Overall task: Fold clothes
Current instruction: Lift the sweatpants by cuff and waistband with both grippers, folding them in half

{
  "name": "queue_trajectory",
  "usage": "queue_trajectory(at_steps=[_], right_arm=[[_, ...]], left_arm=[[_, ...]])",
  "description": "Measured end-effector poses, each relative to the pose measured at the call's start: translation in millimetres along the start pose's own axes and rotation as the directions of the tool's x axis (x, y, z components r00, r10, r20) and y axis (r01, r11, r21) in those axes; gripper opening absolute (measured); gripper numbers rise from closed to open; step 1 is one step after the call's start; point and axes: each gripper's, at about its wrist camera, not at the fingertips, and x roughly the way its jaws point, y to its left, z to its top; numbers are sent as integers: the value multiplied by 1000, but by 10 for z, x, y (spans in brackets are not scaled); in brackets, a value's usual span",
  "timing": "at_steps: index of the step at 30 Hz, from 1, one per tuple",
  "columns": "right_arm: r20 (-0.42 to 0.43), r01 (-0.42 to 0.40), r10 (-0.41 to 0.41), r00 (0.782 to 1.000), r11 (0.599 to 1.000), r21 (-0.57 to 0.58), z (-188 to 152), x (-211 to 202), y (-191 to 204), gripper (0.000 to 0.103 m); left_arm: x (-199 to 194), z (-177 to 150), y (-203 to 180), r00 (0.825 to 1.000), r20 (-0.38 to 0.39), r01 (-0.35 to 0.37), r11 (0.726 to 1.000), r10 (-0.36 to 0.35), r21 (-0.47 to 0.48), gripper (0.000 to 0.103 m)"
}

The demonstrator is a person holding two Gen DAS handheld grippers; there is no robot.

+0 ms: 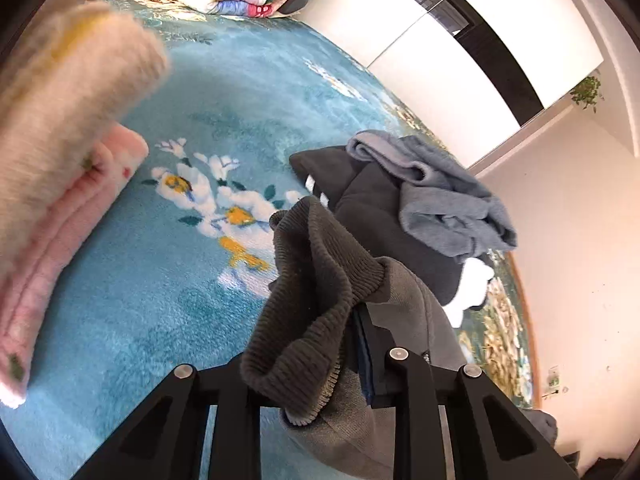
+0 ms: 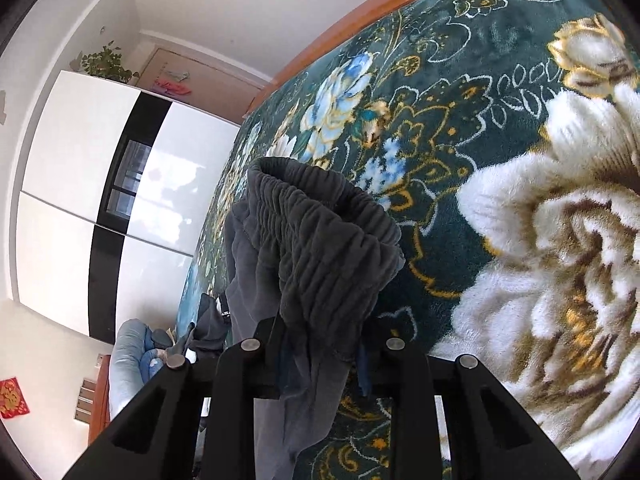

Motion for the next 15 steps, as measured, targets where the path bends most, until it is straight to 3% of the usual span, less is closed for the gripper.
queue_trajectory(at_steps=[3,6,10,15], right_arm=[[-8,-15,15,1000,999,-53,-42,-102,100,27],[-22,-47,45,999,993,-112,-124,-228,207,27],[-81,-88,74,994,978,-187,-300,-287,353,27],[-162,-173,131,978,944,-279,-596,-303,535,27]], left_arm=[[-620,-104,-83,998,16,57,997,-58,57,25],[-1229,-276,-33,997,33,61,993,-64,104,25],[-1864,-565,232,998,60,-5,990,-4,140,25],[-2252,-764,819,993,74,-101,992,96,74,25]])
